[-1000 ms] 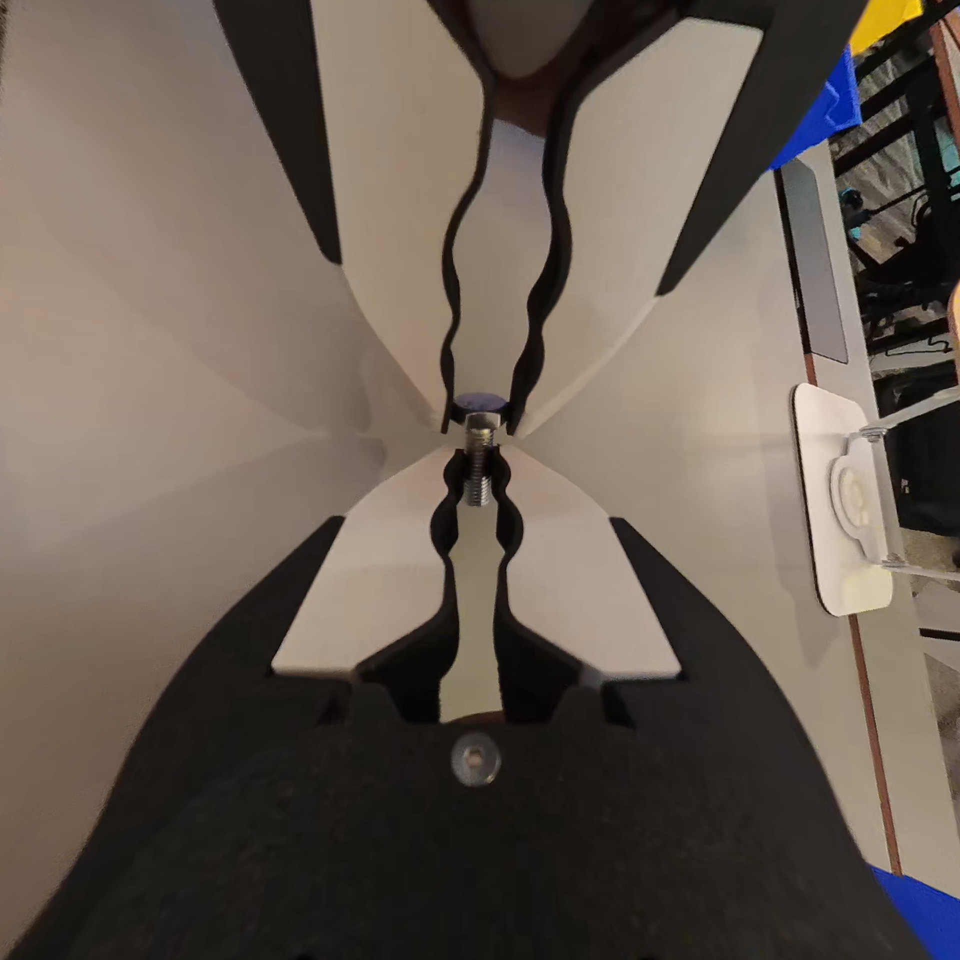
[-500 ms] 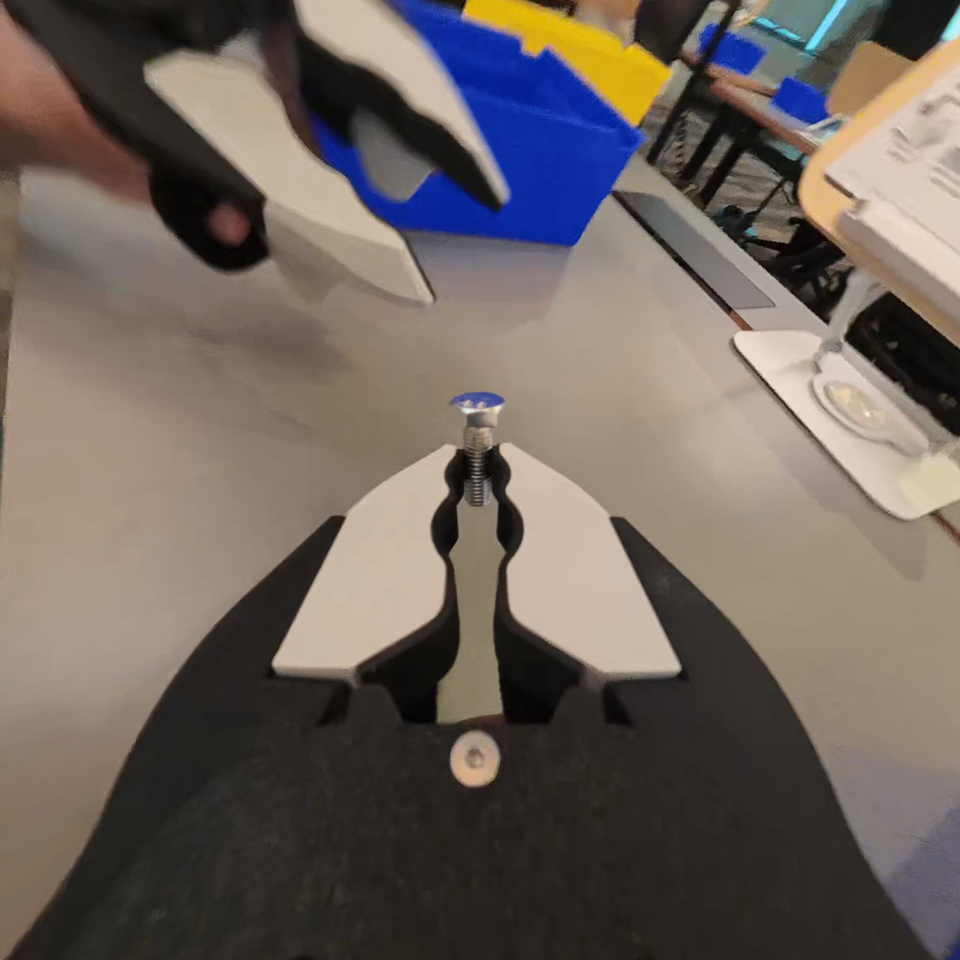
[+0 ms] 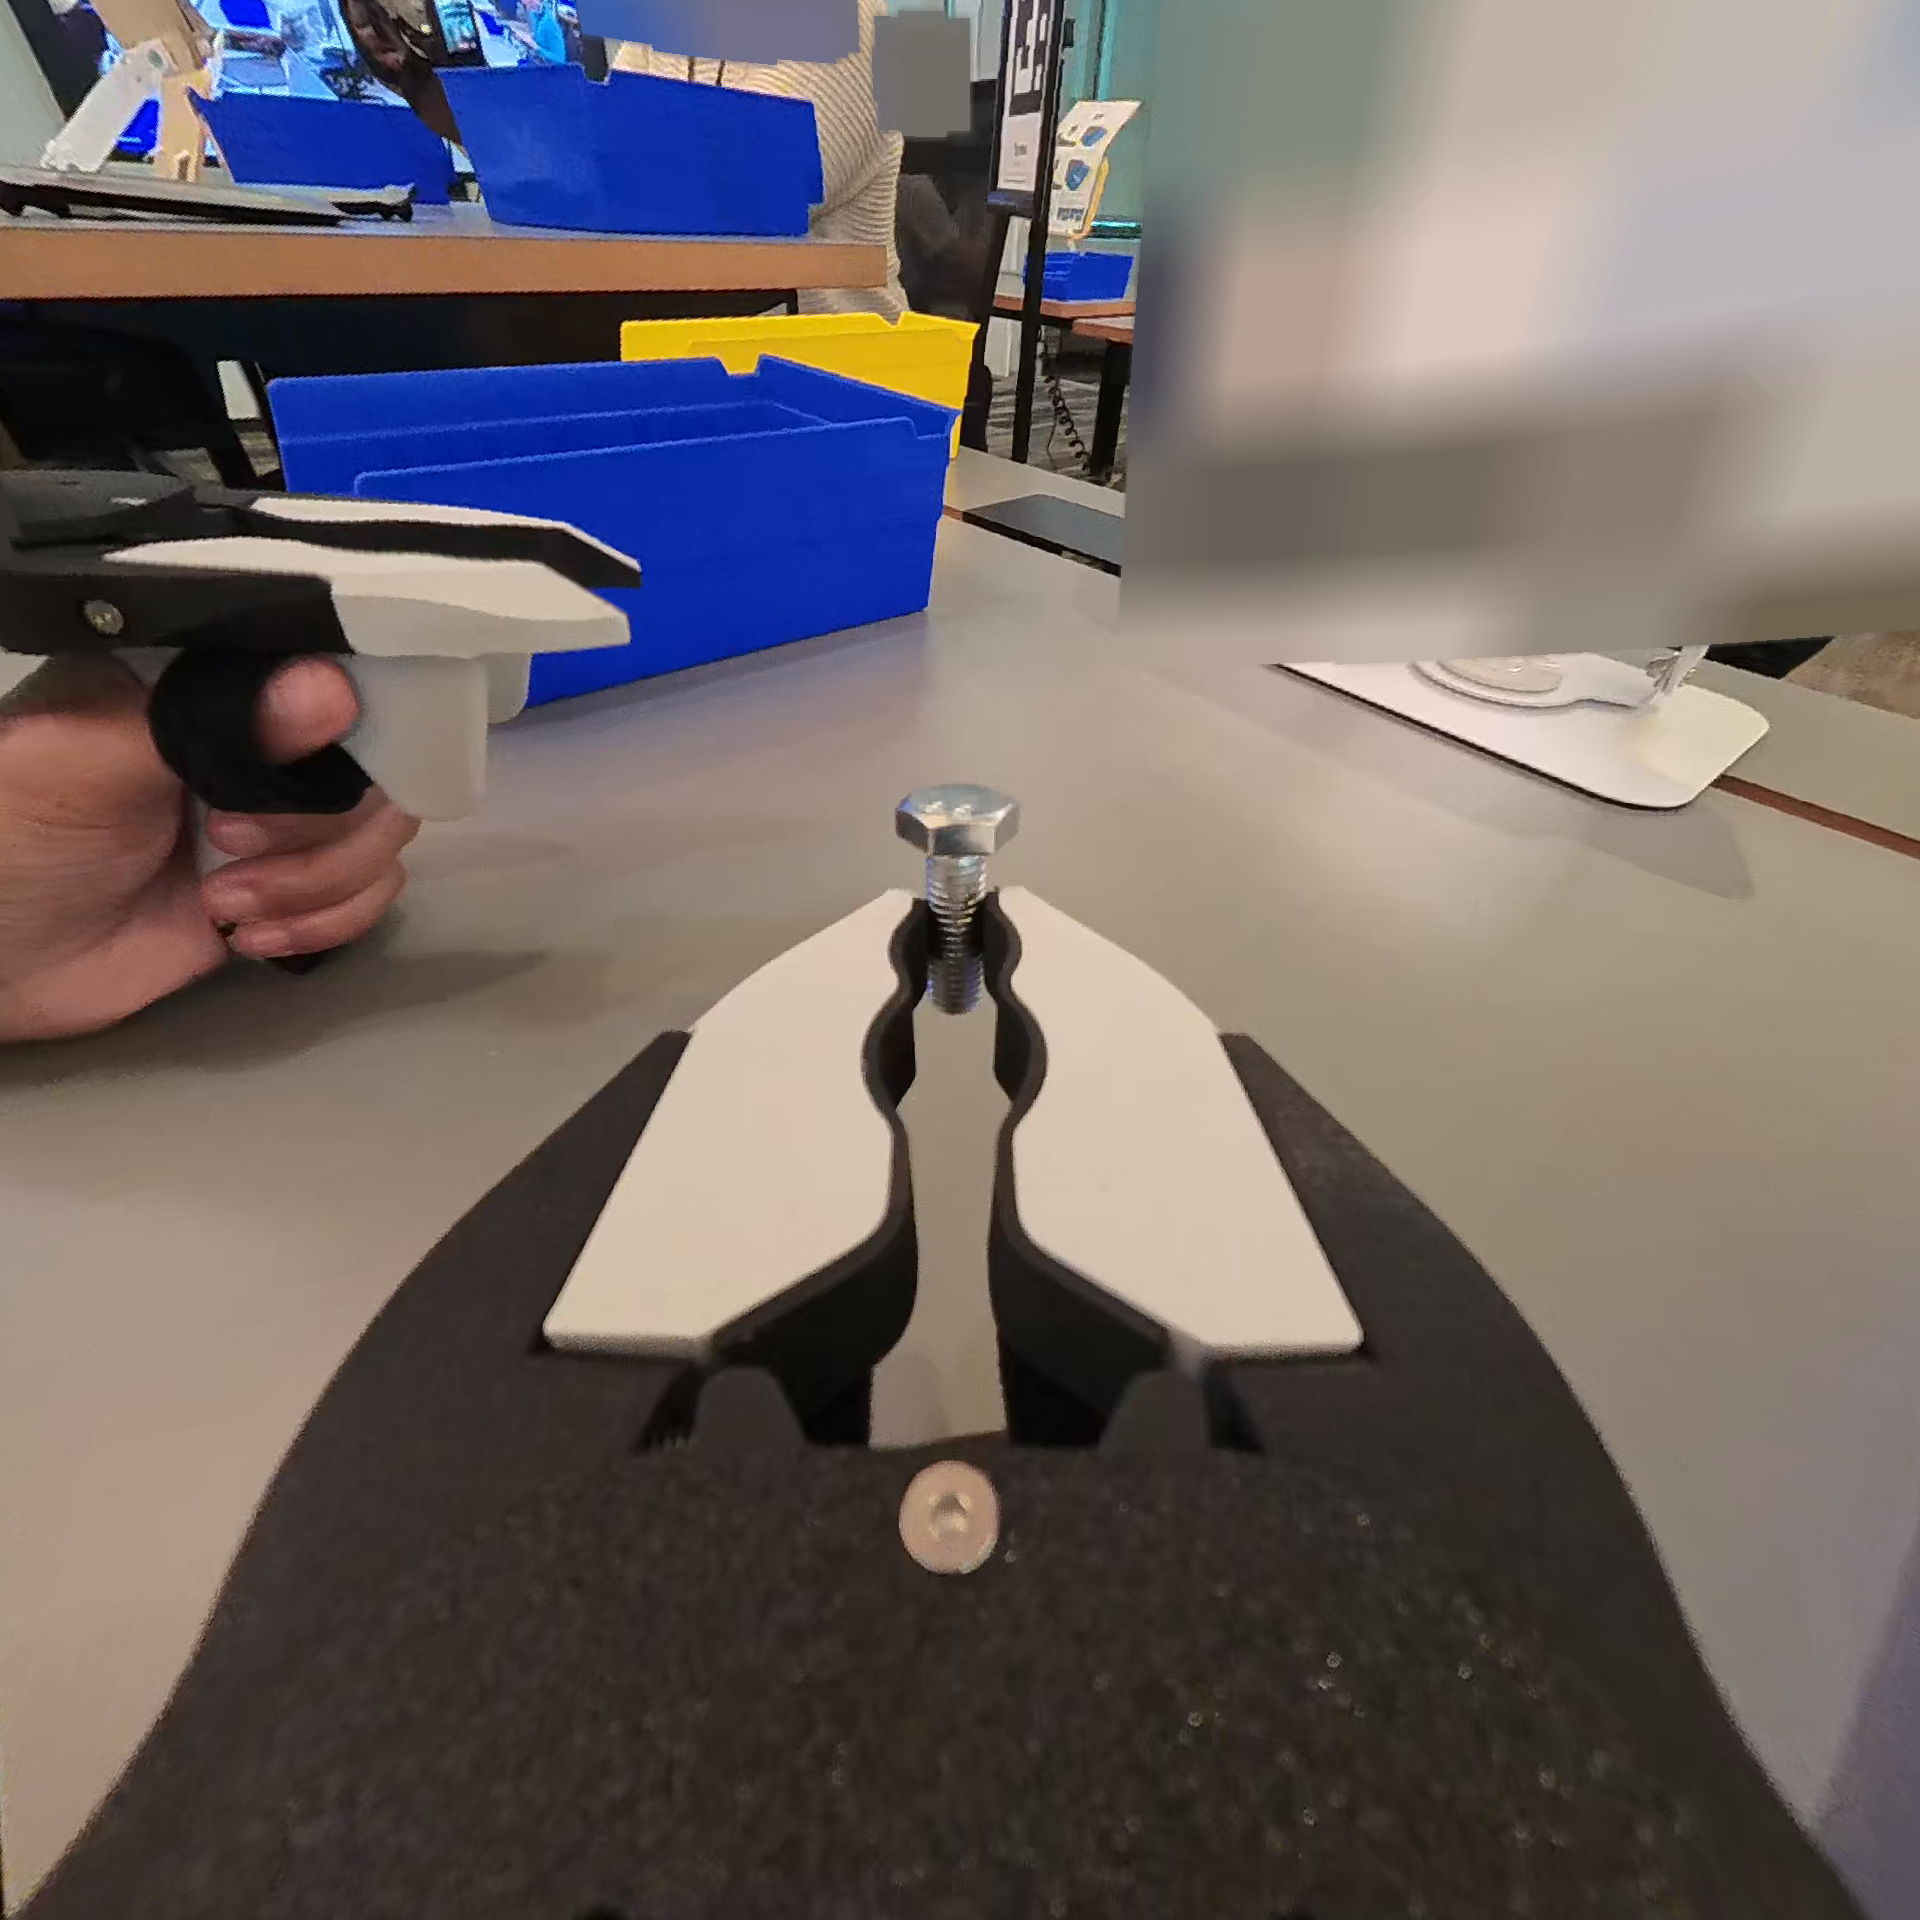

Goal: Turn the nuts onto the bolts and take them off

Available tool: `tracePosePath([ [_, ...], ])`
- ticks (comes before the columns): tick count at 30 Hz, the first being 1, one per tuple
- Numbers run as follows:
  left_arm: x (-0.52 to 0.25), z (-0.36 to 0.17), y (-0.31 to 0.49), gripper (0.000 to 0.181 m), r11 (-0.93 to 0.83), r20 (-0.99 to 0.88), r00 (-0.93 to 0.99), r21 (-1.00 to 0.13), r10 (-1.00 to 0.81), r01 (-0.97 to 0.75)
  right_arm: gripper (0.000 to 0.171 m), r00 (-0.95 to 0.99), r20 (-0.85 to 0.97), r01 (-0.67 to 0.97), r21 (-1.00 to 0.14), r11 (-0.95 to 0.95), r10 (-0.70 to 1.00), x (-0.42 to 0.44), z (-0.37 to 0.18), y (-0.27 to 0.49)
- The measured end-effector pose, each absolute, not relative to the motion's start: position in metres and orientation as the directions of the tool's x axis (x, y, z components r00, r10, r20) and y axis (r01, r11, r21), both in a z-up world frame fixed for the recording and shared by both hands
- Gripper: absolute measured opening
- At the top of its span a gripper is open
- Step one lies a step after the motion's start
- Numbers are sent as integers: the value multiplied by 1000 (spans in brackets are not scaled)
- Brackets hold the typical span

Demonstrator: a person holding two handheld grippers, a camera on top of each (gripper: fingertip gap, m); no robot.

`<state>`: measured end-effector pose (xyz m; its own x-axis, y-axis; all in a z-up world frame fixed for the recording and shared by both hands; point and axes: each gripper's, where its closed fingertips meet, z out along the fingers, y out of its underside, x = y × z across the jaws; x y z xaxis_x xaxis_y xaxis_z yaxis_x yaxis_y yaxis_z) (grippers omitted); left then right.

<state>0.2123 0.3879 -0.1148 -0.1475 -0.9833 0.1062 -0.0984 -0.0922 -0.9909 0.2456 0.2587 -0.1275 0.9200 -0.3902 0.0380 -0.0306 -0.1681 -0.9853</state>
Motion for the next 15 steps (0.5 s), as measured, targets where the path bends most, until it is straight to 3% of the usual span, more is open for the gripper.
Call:
tracePosePath([
  [6,213,-117,379,51,-31,49,-172,-993,-984,-110,10,902,21,-39,-991,-131,-432,256,-120,250],
  [11,215,-122,375,47,13,10,-168,-991,-986,-136,10,768,110,92,-994,-62,-631,330,-10,184],
  [15,215,-124,370,47,66,-41,-177,-988,-983,-139,10,614,119,-43,-982,-183,-781,452,32,106],
])
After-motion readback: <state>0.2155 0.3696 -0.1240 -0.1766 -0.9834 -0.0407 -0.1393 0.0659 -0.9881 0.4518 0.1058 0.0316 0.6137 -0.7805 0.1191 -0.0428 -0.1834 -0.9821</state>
